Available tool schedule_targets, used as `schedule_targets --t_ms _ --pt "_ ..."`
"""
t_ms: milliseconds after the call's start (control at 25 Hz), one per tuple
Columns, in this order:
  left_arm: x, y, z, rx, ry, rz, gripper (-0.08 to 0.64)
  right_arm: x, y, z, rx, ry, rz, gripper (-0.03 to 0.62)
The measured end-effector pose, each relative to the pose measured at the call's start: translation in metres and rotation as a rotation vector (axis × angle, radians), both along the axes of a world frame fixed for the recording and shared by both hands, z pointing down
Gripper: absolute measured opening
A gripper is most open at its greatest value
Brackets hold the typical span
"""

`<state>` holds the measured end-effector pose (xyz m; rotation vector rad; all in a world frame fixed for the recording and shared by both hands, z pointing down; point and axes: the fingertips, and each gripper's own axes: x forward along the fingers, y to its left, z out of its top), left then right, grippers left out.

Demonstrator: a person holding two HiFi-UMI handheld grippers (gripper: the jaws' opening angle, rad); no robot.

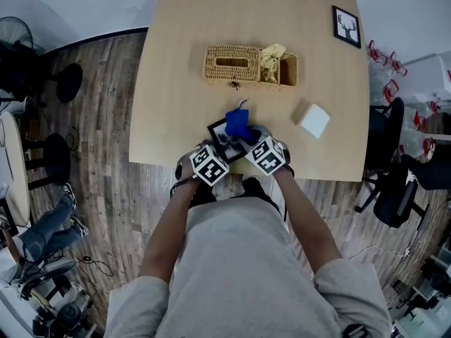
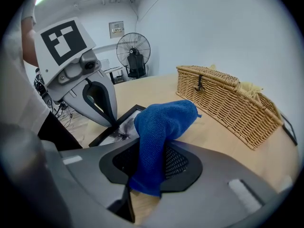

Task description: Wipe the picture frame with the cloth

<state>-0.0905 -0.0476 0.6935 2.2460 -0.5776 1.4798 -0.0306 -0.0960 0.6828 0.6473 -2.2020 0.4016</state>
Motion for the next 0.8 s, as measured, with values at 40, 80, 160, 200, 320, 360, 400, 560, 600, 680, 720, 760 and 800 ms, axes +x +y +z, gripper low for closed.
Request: schedule_targets --t_ms 40,80,160,200,320,360,400,560,600,680,720,760,800 --pt "-0.001 0.0 -0.001 0.003 0.0 -0.004 0.052 0.0 0.002 0.0 0.0 0.0 -0.001 0.107" --pt "0.0 0.0 -0.002 0.005 0.002 -0.007 0.052 0.0 0.003 0.0 0.0 0.0 -0.002 0.107" --pt "0.003 -0.002 -0.003 0.007 0.009 -0.011 0.052 0.004 0.006 0.0 0.0 0.002 -0.001 0.107" --pt "0.004 -0.002 -0.003 0.007 0.01 -0.009 0.052 0.006 0.008 0.0 0.001 0.003 0.001 0.107" --pt "0.003 -0.001 -0.004 0.006 0.007 -0.005 0.052 0.009 0.013 -0.001 0.003 0.002 0.003 0.107" --pt "0.003 -0.001 -0.004 0.006 0.01 -0.008 0.052 0.009 0.015 -0.001 0.003 0.001 0.004 0.107" --pt "0.003 -0.001 -0.005 0.006 0.015 -0.011 0.052 0.01 0.016 -0.001 0.002 -0.001 0.006 0.107" --pt "0.003 -0.002 -0.005 0.007 0.017 -0.014 0.052 0.014 0.023 -0.001 0.003 -0.013 0.018 0.107" --pt "0.003 -0.001 -0.004 0.007 0.015 -0.013 0.052 0.015 0.025 -0.001 0.003 -0.013 0.019 0.107" --pt "0.003 -0.001 -0.004 0.007 0.01 -0.011 0.052 0.017 0.029 -0.001 0.004 -0.013 0.016 0.107" --pt "0.002 0.0 -0.003 0.005 0.008 -0.011 0.052 0.017 0.031 -0.001 0.003 -0.013 0.014 0.107" --pt "0.002 0.0 -0.003 0.003 0.007 -0.012 0.052 0.018 0.033 -0.001 0.002 -0.012 0.011 0.107" --pt "0.002 0.0 -0.003 0.002 0.006 -0.012 0.052 0.019 0.034 -0.001 0.002 -0.012 0.01 0.107"
